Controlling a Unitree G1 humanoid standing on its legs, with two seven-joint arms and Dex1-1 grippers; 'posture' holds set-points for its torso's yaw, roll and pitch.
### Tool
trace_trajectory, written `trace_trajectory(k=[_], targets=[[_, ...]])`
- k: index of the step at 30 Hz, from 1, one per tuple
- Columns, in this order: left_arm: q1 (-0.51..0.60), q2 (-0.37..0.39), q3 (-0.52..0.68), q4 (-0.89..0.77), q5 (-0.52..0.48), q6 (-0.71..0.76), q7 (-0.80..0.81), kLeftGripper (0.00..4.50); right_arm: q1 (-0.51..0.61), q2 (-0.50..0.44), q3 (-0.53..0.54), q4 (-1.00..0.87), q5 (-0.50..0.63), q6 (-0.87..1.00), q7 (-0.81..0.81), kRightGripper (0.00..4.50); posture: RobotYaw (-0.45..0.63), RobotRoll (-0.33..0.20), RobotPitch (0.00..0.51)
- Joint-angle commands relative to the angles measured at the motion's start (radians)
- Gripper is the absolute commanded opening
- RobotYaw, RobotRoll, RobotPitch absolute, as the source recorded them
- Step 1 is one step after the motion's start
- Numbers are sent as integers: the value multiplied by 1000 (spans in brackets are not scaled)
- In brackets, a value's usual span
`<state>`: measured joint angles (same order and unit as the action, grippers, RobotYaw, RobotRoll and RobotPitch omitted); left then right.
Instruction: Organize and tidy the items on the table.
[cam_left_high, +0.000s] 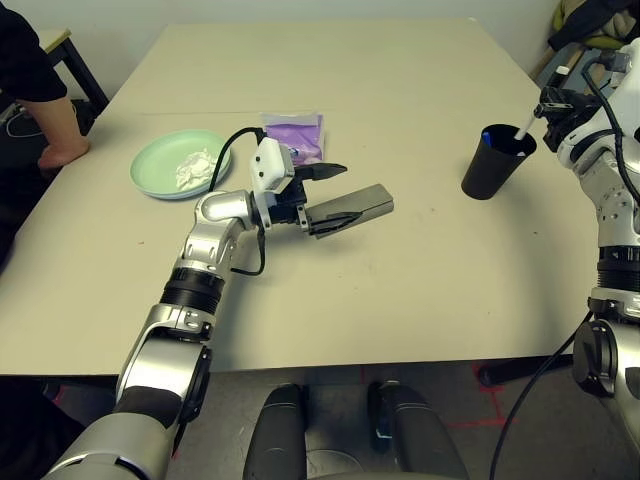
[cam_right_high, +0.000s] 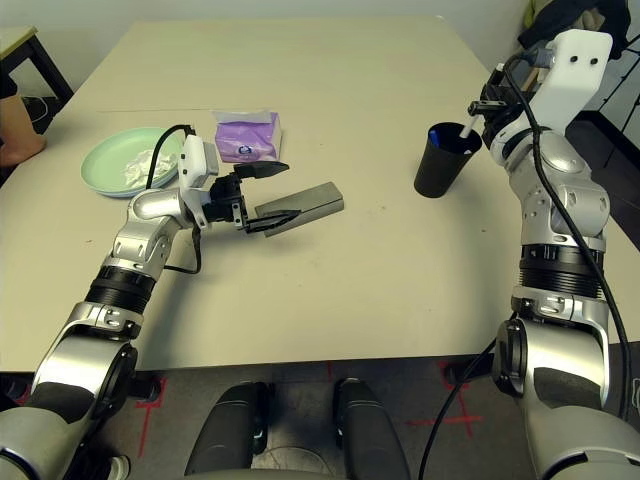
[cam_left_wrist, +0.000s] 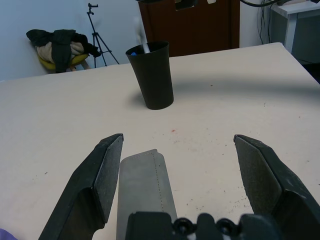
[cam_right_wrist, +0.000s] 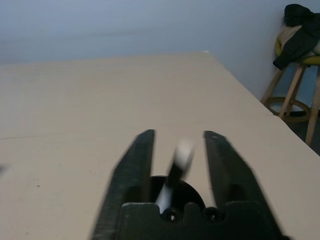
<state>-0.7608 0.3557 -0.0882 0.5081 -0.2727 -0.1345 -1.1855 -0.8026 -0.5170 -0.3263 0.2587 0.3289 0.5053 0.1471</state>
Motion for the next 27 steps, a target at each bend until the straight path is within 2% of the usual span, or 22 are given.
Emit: trace_trajectory(k=[1, 3, 10, 17, 22, 27], targets=[[-5, 2, -3, 7, 12, -4, -5, 4500, 15, -1, 7, -24, -8, 12, 9, 3622, 79, 0, 79], [-5, 2, -3, 6, 12, -4, -5, 4500, 16, -1, 8, -28, -9, 12, 12, 4410, 79, 0, 79], [-5, 3, 1, 10, 9, -6, -4, 4500, 12, 24, 6, -39, 6, -33, 39, 4460, 84, 0, 79], [14, 13, 17, -8, 7, 9, 28, 4500, 48, 83, 0, -2, 50, -277, 231, 4460, 120, 0, 80], [38, 8, 61, 0, 26, 10, 165, 4500, 77, 115, 10, 60, 34, -445, 307, 4460, 140, 0, 79], [87, -38, 173, -26, 99, 17, 577, 4500, 164, 156, 33, 67, 38, -569, 384, 4460, 168, 0, 81]])
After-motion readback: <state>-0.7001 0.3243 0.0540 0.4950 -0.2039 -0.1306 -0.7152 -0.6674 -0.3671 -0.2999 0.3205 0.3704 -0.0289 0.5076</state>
